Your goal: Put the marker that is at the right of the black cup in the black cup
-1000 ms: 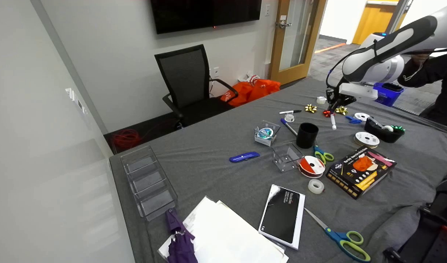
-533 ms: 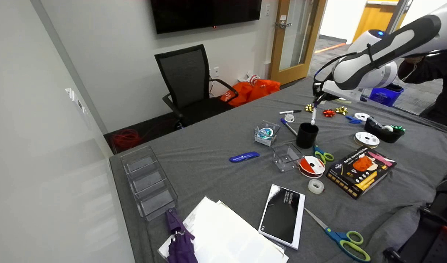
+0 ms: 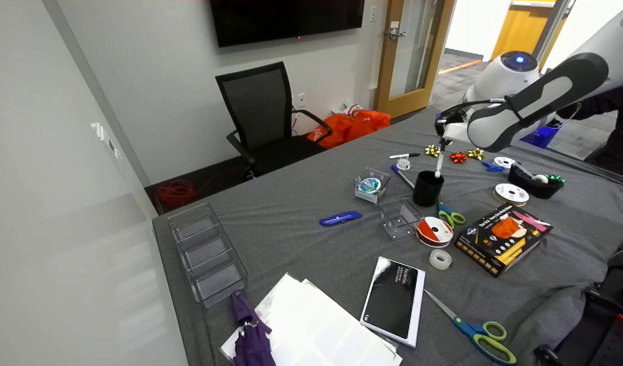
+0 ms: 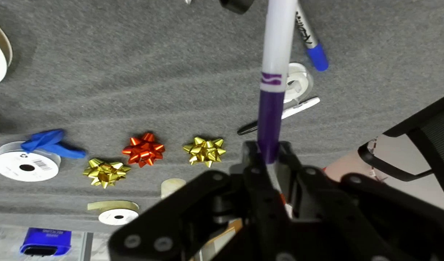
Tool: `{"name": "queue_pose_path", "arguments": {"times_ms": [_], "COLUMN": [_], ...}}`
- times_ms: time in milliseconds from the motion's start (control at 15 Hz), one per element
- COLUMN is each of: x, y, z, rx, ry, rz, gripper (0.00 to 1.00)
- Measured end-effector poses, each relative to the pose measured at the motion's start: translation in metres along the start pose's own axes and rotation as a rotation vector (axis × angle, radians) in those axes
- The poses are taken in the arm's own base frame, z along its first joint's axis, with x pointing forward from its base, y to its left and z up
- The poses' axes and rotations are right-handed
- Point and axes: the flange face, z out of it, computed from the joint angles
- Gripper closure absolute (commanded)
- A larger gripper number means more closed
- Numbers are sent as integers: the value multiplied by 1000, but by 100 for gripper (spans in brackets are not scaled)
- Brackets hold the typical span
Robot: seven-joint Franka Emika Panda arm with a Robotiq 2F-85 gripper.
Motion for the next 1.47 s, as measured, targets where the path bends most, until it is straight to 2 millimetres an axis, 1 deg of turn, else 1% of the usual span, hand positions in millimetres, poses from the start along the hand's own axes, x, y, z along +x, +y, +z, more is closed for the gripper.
{"name": "queue_pose_path", "arguments": {"times_ms": [200, 467, 733, 800, 867, 933, 1133, 1333, 1400, 1467], "x": [-17, -40, -60, -62, -64, -65, -75, -83, -84, -83], "y": [3, 2, 0, -1, -3, -3, -8, -7, -5, -4], "z": [9, 21, 31, 31, 31, 30, 33, 37, 39, 39], "rx": [-25, -17, 13, 29, 41, 49, 57, 61, 63, 67], "ry": [39, 63, 80, 87, 91, 93, 75, 53, 45, 37], "rz": [3, 19, 88, 107, 122, 134, 137, 136, 131, 120], "gripper": [96, 96, 96, 60, 59, 53, 32, 10, 4, 0]}}
